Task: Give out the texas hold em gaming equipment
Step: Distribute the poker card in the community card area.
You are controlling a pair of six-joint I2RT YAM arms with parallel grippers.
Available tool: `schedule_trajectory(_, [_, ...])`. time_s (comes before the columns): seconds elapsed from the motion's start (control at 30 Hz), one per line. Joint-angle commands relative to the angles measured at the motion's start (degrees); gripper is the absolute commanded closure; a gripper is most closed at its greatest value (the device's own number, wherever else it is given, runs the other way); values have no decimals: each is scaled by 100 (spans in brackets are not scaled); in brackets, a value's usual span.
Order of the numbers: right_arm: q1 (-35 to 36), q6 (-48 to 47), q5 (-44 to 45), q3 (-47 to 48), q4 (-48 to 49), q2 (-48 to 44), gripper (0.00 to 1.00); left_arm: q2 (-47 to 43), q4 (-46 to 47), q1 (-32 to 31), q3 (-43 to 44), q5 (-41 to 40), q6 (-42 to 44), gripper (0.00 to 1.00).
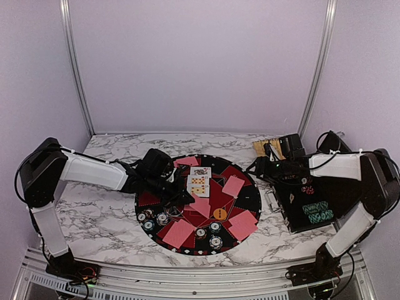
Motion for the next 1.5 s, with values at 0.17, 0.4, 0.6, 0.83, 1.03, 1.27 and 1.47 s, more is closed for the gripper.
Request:
schedule_trajectory(0.17, [48, -120, 6, -24, 51, -156, 38, 166, -341, -115, 226, -218, 102, 100])
schedule_trajectory(0.4, [40, -126, -13, -40, 66, -145, 38, 203, -426, -150, 248, -274, 159, 90])
schedule_trajectory(0.6, [39, -127, -20, -42, 79, -147, 38, 168, -532, -180, 222, -327, 185, 76])
schedule_trajectory(0.83, [37, -111, -29, -39, 97, -164, 38, 25, -927, -182, 315, -446, 341, 62])
schedule_trajectory(1.03, [39, -105, -25, -59, 100, -193, 38, -105, -1315, -180, 382, -631, 505, 55])
schedule_trajectory(1.27, [38, -88, -38, -78, 120, -249, 38, -234, -1566, -186, 426, -679, 636, 52])
schedule_trajectory(1.47, [48, -78, -38, -98, 128, -291, 38, -318, -1657, -187, 507, -706, 742, 51])
